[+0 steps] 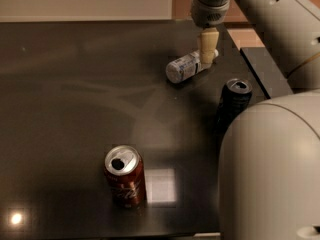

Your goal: Pick blue plastic bottle

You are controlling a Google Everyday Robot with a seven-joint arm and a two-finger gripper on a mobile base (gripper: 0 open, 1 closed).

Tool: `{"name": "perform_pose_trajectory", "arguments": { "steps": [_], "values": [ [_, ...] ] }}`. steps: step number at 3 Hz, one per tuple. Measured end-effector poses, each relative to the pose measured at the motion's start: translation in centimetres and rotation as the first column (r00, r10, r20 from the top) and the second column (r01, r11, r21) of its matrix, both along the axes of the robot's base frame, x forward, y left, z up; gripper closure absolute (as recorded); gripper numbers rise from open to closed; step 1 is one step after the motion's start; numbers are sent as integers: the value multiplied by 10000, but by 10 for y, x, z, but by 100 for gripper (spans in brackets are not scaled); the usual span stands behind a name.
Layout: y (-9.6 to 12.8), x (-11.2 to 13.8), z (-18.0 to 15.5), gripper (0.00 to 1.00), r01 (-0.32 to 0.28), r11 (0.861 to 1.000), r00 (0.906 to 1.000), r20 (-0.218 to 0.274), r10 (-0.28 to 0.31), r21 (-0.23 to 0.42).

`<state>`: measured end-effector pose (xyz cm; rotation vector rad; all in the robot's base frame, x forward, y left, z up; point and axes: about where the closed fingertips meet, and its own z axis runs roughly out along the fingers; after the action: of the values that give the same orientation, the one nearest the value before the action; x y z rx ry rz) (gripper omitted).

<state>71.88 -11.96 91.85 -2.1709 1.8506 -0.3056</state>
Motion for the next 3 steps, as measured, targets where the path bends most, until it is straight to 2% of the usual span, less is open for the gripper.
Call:
{"name": "perform_pose_trajectory", "arguments": {
  "steps": [1,3],
  "values": [
    [7,12,-18,0,-570,9980,9975,-438,558,-273],
    [-4,28,-50,0,-761,9888,9900,-1277,596,-1281]
  ]
}}
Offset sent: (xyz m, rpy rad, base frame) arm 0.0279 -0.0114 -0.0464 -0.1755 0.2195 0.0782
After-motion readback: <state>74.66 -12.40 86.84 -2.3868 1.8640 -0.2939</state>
